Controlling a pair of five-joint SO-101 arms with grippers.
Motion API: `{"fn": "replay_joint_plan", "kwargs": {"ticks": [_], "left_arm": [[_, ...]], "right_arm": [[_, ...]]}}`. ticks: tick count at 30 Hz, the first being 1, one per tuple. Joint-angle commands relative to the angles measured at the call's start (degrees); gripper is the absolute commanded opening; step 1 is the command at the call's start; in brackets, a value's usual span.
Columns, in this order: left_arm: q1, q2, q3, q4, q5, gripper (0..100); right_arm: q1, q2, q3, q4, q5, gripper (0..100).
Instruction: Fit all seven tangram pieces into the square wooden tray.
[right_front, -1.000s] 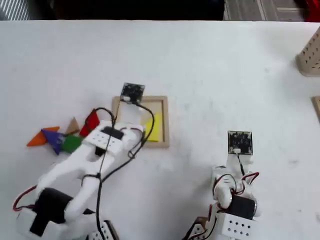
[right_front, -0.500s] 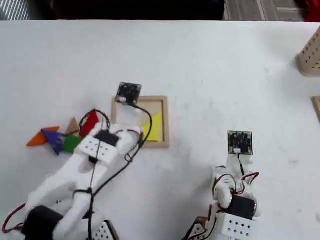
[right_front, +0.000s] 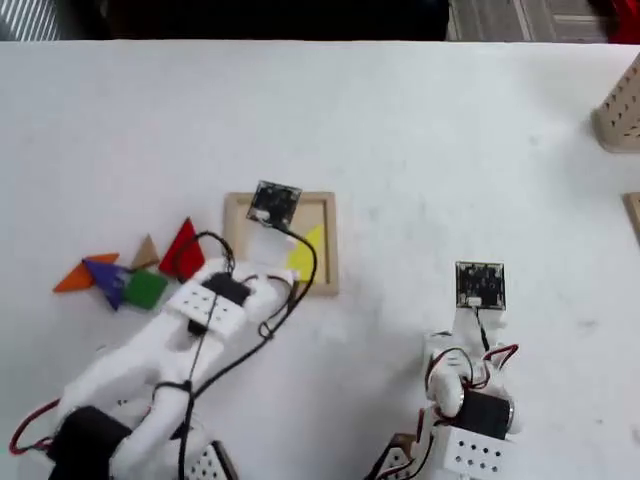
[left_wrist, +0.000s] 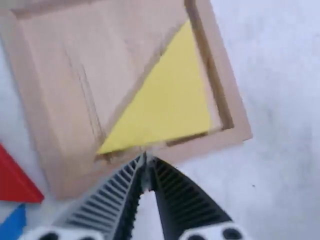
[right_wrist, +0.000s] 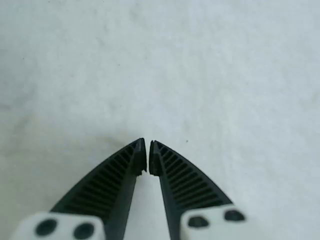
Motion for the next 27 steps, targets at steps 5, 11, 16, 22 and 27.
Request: {"fn": "replay_joint_plan", "kwargs": {"ticks": [5, 11, 16, 22, 27], "left_arm": [[-0.66, 11.12, -9.14, 1.93, 0.44, 2], [-0.66, 10.86, -9.14, 2.11, 0.44, 2], [-0.66, 5.58, -10.64, 10.99, -1.23, 2], [-8.57, -18.24, -7.65, 22.24, -12.13, 2], [-23.78, -31.08, -2.55, 21.63, -17.49, 2]], "right_arm": [[-0.13, -0.31, -0.18, -0.48, -0.09, 1.9], [-0.13, -0.31, -0.18, -0.48, -0.09, 1.9], [-0.13, -0.4, -0.97, -1.01, -0.09, 1.9], [-0.22, -0.22, -4.22, 0.04, -0.53, 1.8], [-1.36, -0.22, -7.82, 0.48, -0.26, 1.8]]}}
